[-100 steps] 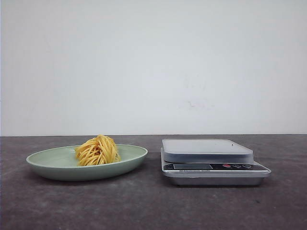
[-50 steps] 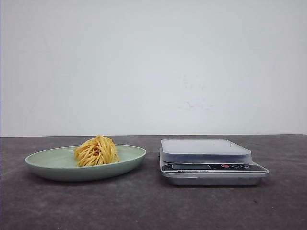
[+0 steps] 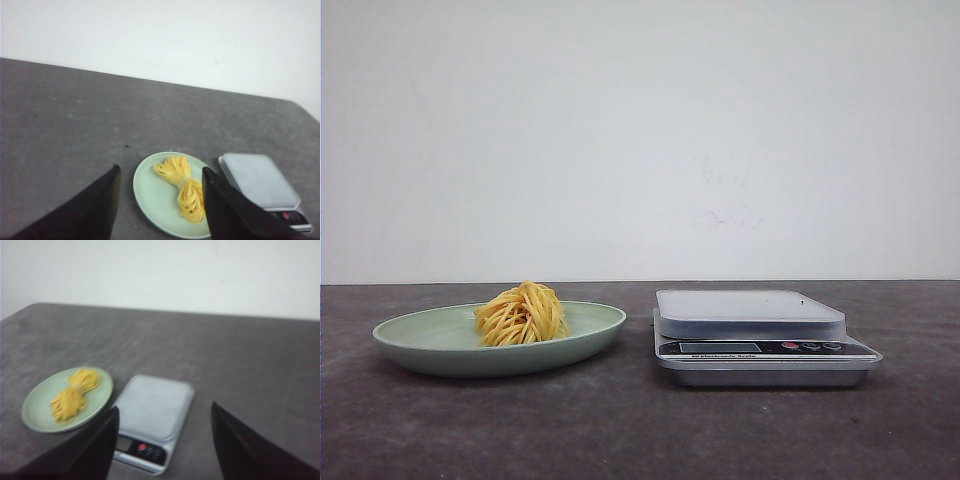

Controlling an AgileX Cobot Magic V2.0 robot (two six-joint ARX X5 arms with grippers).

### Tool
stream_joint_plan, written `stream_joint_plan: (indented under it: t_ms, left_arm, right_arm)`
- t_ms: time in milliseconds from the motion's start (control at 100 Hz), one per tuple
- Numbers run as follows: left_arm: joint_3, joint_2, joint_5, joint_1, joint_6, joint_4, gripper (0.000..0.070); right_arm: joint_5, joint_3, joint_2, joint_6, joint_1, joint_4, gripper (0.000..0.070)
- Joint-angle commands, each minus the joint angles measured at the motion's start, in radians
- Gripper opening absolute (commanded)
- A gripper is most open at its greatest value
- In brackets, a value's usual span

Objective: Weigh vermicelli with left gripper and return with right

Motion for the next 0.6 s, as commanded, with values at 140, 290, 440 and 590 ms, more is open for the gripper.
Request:
stream_joint_plan:
  t_ms: [140, 290, 440, 590]
  left_arm:
    - [0.015, 0.014, -0.004, -0.007, 0.019, 0.009, 0.0309]
    - [0.015, 0.014, -0.004, -0.007, 0.030, 0.005, 0.0015]
    - [0.015, 0.014, -0.004, -0.007, 0.033, 0.008, 0.0009]
    - [0.015, 0.014, -0.003, -0.007, 0.027, 0.013, 0.0011]
  right_arm:
    - [-0.012, -0.035, 0.002, 0.071, 0.006, 0.043, 0.0228]
    - [-0.012, -0.035, 0.001, 0.061, 0.006, 0.047, 0.0009]
    - [-0.012, -0.035, 0.001, 0.062, 0.006, 0.058, 0.0009]
    - [-0.017, -0.035, 0.001, 0.085, 0.006, 0.061, 0.0009]
